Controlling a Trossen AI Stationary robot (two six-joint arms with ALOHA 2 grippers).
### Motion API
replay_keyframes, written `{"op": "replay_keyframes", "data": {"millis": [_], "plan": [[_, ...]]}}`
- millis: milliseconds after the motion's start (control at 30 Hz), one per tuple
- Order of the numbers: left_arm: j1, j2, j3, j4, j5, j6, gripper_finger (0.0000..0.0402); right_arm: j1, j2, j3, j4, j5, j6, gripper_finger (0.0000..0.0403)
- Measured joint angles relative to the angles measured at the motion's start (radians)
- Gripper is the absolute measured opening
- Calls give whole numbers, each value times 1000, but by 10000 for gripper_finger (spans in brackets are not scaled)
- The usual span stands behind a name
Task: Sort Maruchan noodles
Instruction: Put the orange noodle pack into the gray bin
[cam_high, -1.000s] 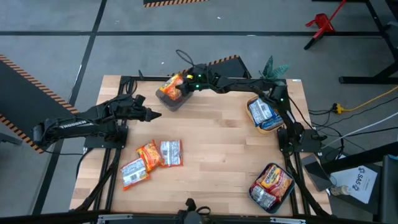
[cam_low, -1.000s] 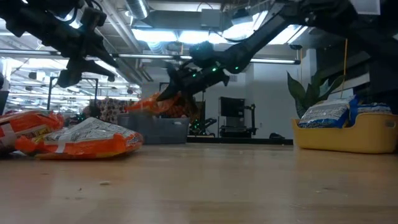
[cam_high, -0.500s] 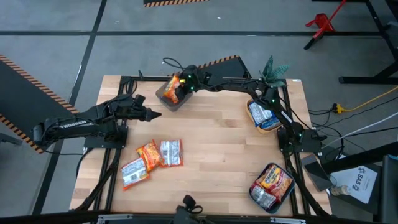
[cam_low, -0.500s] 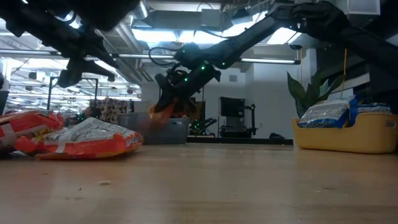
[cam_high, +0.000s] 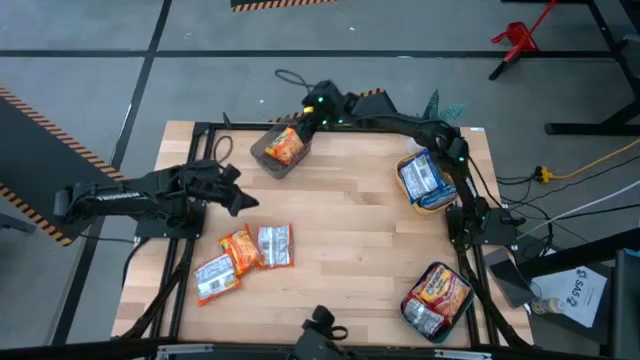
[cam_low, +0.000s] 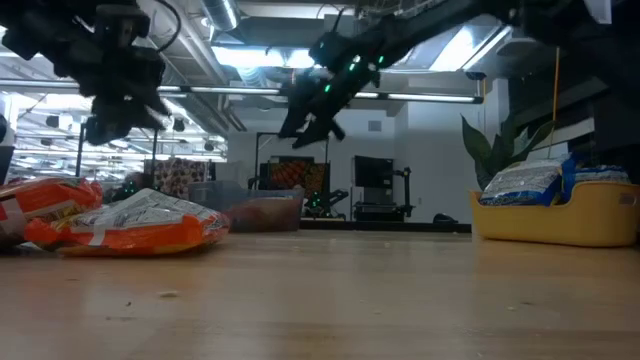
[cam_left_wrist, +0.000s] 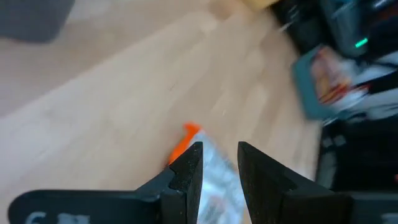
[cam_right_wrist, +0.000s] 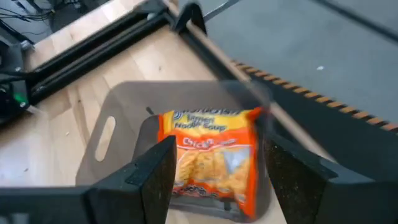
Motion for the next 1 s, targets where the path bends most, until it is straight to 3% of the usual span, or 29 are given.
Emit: {"op": "replay_keyframes", "data": {"millis": [167, 267, 433, 633, 800, 1000], "plan": [[-132, 92, -16, -17, -34, 4, 89, 21, -90, 0, -133, -25, -36, 225], [-222, 150, -24, -5, -67, -20, 76, 54, -111, 0, -187, -91, -37, 225], [-326, 140, -24, -8, -63, -68, 66, 145, -113, -13, -217, -186, -77, 225], [-333, 24, 29, -35, -1, -164, 65, 277, -111, -151, -8, -203, -79, 225], [-379, -18, 151, -239, 86, -215, 65, 362, -79, -226, 289, -211, 31, 228], [-508, -6, 178, -372, 71, -325, 65, 389, 15, -228, 445, -233, 128, 274]]}}
